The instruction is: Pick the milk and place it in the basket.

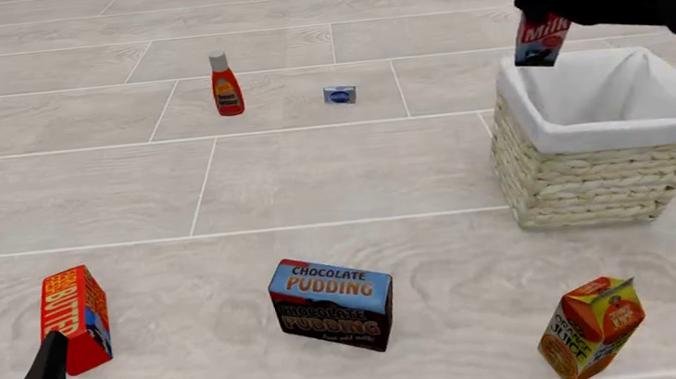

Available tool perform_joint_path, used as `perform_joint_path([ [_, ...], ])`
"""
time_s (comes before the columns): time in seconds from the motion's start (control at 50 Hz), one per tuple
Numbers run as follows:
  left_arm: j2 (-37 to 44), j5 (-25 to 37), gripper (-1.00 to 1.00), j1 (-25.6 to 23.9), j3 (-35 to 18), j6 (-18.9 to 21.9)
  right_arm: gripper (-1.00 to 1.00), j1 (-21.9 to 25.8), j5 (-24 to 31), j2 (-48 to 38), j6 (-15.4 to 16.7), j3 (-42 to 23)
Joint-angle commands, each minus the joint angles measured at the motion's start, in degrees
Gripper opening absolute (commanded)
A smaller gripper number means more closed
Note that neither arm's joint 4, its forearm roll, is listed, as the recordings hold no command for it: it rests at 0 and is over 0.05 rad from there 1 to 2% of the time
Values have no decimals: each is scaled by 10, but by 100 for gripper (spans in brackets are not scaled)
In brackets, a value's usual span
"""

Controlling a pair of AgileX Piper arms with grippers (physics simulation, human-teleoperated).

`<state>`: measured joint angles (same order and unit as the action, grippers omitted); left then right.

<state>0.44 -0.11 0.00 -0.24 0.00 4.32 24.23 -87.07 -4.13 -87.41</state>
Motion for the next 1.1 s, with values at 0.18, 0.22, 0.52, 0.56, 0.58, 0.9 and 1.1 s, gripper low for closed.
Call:
perform_joint_path([
  [0.18, 0, 0, 100, 0, 0, 0, -100, -46, 7, 9, -22, -14],
  [0.22, 0, 0, 100, 0, 0, 0, -100, -50, 8, 4, -26, -16],
  [0.52, 0, 0, 100, 0, 0, 0, -100, -82, 6, -12, -28, -23],
  [0.56, 0, 0, 100, 0, 0, 0, -100, -87, 5, -16, -28, -25],
  [0.58, 0, 0, 100, 0, 0, 0, -100, -90, 5, -17, -28, -25],
  [0.9, 0, 0, 100, 0, 0, 0, -100, -121, -9, -74, -41, -32],
  [1.1, 0, 0, 100, 0, 0, 0, -100, -126, -31, -100, -38, -18],
])
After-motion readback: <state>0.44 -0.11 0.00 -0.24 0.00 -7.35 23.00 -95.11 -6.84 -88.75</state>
